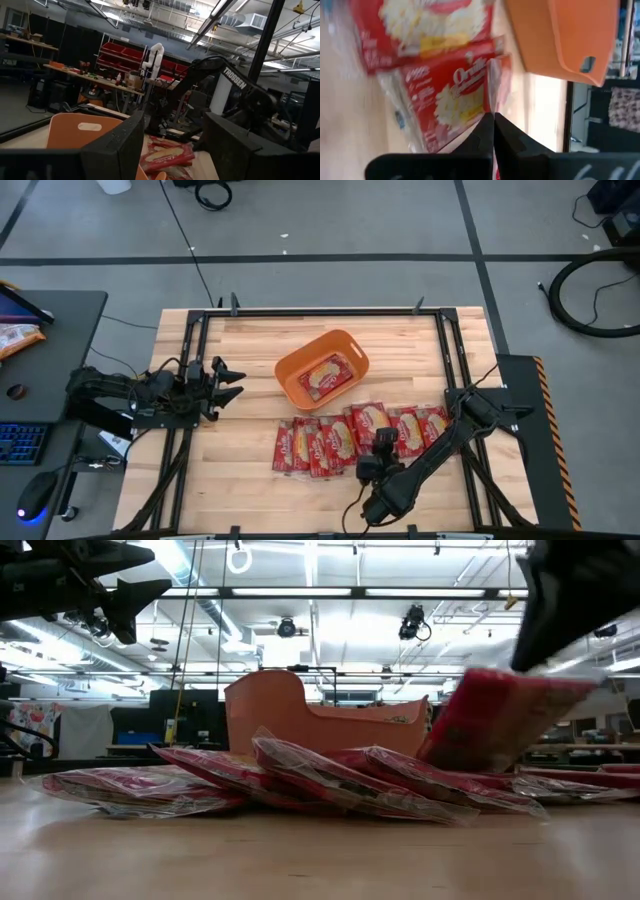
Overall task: Sort popcorn bags into baskets
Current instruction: Put the pop corn bag into the orange bin
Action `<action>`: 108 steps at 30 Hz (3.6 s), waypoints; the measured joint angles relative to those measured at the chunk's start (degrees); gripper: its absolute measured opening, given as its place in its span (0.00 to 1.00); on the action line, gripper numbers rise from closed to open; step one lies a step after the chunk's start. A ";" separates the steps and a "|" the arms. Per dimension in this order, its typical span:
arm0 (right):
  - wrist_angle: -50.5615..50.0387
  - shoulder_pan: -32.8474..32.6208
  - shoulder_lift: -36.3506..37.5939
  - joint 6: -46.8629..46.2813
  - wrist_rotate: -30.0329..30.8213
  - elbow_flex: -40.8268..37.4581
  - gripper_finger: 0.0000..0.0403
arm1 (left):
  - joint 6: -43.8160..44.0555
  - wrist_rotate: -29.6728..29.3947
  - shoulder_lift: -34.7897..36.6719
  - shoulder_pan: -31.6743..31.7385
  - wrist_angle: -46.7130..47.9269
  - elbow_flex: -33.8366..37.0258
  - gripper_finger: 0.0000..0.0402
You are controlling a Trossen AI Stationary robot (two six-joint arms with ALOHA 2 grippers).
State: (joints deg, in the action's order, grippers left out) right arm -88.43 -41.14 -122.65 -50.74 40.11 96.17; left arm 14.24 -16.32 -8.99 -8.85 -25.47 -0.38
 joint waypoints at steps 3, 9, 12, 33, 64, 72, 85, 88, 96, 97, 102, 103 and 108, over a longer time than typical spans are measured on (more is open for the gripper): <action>-1.61 0.93 0.02 -2.87 0.73 3.73 0.01 | 0.07 0.00 0.00 0.01 0.00 0.00 0.51; -1.52 4.11 0.51 0.17 4.27 10.57 0.01 | 0.07 0.00 0.02 -0.01 0.00 0.01 0.51; -1.55 5.92 1.28 2.98 7.06 13.25 0.01 | 0.04 0.00 0.00 0.01 0.00 0.00 0.51; -0.52 24.27 15.23 17.93 8.66 16.73 0.00 | -0.07 0.00 0.00 -0.01 0.07 0.00 0.51; 11.19 57.38 14.84 20.81 -33.18 15.93 0.01 | -0.05 0.00 0.00 0.01 0.14 0.00 0.51; 11.68 58.63 10.64 21.05 -38.09 15.90 0.01 | -0.04 0.02 0.02 -0.01 0.35 0.00 0.51; 30.01 55.72 3.43 25.56 -50.45 15.91 0.07 | -0.02 0.00 0.00 0.00 0.54 0.00 0.51; 30.55 55.20 2.50 27.03 -52.05 15.87 0.12 | -0.04 0.01 0.02 0.00 0.83 0.00 0.51; 25.57 52.68 5.33 32.34 -53.87 15.90 0.25 | -0.04 0.02 0.01 0.00 1.00 0.00 0.51; 24.03 51.30 5.86 33.34 -52.29 15.93 0.26 | -0.04 0.02 0.01 0.01 1.03 0.00 0.51; 19.13 42.39 6.19 33.95 -39.33 15.90 0.27 | -0.02 0.02 0.02 0.00 1.57 0.00 0.51; 18.79 40.39 6.18 33.65 -37.10 15.85 0.27 | -0.02 0.02 0.01 0.00 1.60 0.00 0.51; 19.16 30.95 5.77 28.22 -25.05 11.36 0.27 | 0.23 0.02 0.02 0.01 1.86 0.00 0.51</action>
State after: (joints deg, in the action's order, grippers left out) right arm -69.28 -10.19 -116.88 -22.52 15.06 107.53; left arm 14.47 -16.29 -8.97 -8.84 -23.62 -0.38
